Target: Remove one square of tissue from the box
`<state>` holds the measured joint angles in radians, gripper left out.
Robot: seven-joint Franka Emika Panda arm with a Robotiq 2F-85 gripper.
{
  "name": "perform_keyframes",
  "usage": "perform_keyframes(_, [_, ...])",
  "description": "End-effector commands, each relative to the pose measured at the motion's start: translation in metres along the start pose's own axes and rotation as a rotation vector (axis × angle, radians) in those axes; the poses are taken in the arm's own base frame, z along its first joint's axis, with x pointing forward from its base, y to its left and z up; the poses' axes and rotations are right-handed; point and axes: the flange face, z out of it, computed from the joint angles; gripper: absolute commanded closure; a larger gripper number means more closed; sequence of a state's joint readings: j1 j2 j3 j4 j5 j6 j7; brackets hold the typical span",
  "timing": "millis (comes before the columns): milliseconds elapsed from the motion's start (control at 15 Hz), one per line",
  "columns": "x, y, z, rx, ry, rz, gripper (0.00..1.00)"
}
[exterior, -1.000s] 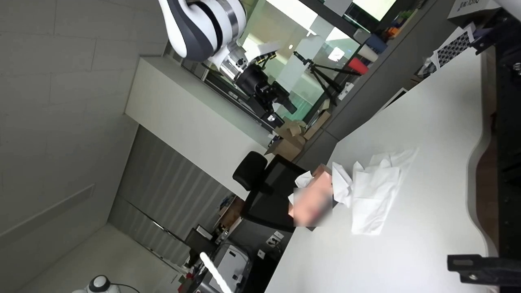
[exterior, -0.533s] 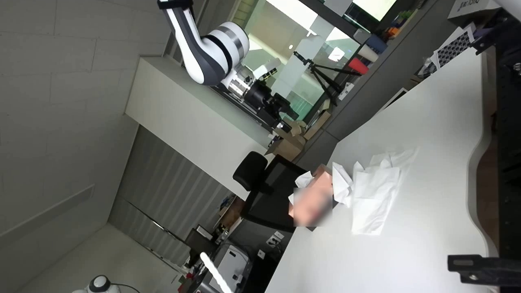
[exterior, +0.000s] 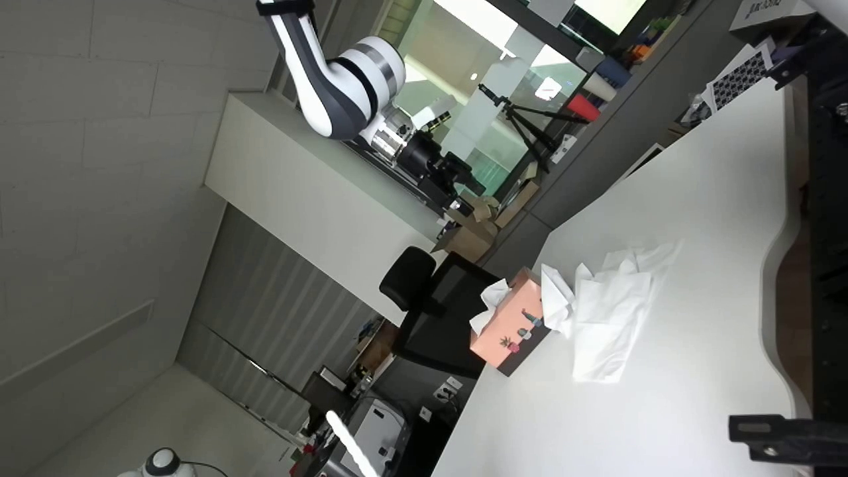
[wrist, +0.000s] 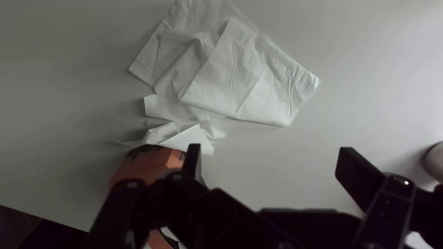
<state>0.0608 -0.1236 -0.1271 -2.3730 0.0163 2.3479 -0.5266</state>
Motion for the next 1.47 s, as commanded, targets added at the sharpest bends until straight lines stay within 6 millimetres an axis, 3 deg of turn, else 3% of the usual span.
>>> perform_keyframes(0, [0.000, 0.000, -0.001, 0.000, -0.001, 0.000, 0.00])
perform_keyframes(533, [0.004, 0.004, 0.001, -0.013, 0.002, -0.019, 0.00])
perform_keyframes(1000, [0.052, 0.041, 0.022, -0.159, 0.116, -0.237, 0.00])
perform_keyframes(1400, [0.103, 0.075, 0.066, -0.233, 0.214, -0.276, 0.00])
